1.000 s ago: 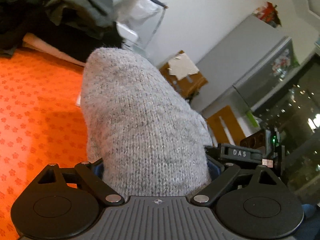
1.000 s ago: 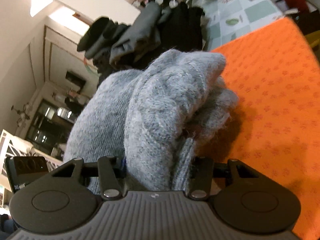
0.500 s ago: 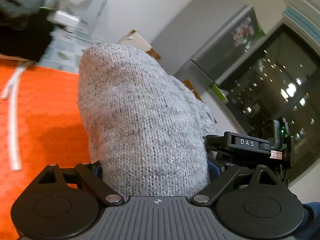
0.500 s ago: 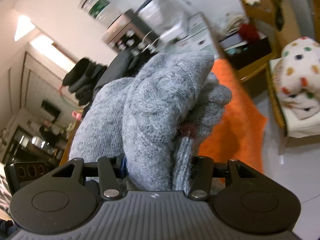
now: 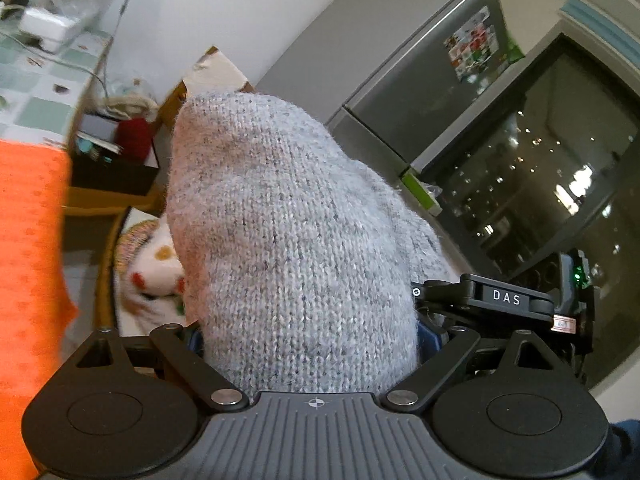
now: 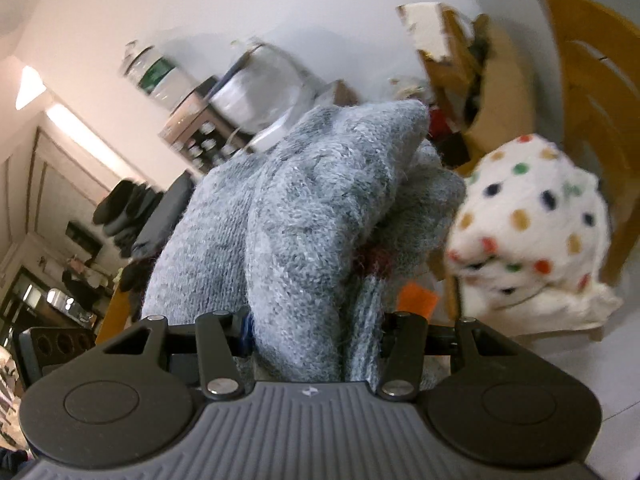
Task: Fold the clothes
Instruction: 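Lift the bundle with both grippers and carry it toward the wooden chair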
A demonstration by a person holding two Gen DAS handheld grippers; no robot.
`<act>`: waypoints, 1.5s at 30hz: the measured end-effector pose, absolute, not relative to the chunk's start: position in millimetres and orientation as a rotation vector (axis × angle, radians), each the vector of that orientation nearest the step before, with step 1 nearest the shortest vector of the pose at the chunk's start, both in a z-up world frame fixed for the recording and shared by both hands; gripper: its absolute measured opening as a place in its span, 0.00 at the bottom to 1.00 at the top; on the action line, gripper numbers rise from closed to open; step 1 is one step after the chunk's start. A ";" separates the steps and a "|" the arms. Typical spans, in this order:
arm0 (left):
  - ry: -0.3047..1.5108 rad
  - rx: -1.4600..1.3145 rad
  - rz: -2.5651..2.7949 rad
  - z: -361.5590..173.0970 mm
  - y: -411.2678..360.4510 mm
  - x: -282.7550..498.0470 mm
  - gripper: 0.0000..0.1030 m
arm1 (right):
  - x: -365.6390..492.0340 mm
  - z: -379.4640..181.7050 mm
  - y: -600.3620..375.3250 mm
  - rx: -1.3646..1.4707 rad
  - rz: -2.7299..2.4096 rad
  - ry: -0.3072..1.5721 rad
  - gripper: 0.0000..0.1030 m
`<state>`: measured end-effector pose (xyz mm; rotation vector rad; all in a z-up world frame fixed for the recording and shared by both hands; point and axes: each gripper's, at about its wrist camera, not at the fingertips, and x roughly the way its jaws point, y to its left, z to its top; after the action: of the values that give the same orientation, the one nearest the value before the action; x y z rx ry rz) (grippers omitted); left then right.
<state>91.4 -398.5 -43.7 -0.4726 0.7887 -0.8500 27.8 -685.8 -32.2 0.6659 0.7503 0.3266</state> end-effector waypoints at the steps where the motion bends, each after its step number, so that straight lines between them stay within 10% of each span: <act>1: 0.793 -0.476 -0.855 -44.2 -414.4 97.3 0.89 | 30.6 -31.8 -699.7 0.665 0.316 0.749 0.55; 45: 1.311 -0.245 -0.962 -282.0 -715.4 476.4 0.87 | 389.4 -260.0 -951.5 0.559 -0.164 1.085 0.56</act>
<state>476.4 -715.4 -282.0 -0.2446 1.3106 -0.9619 389.4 -951.5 -260.0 0.5586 1.0853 -0.1641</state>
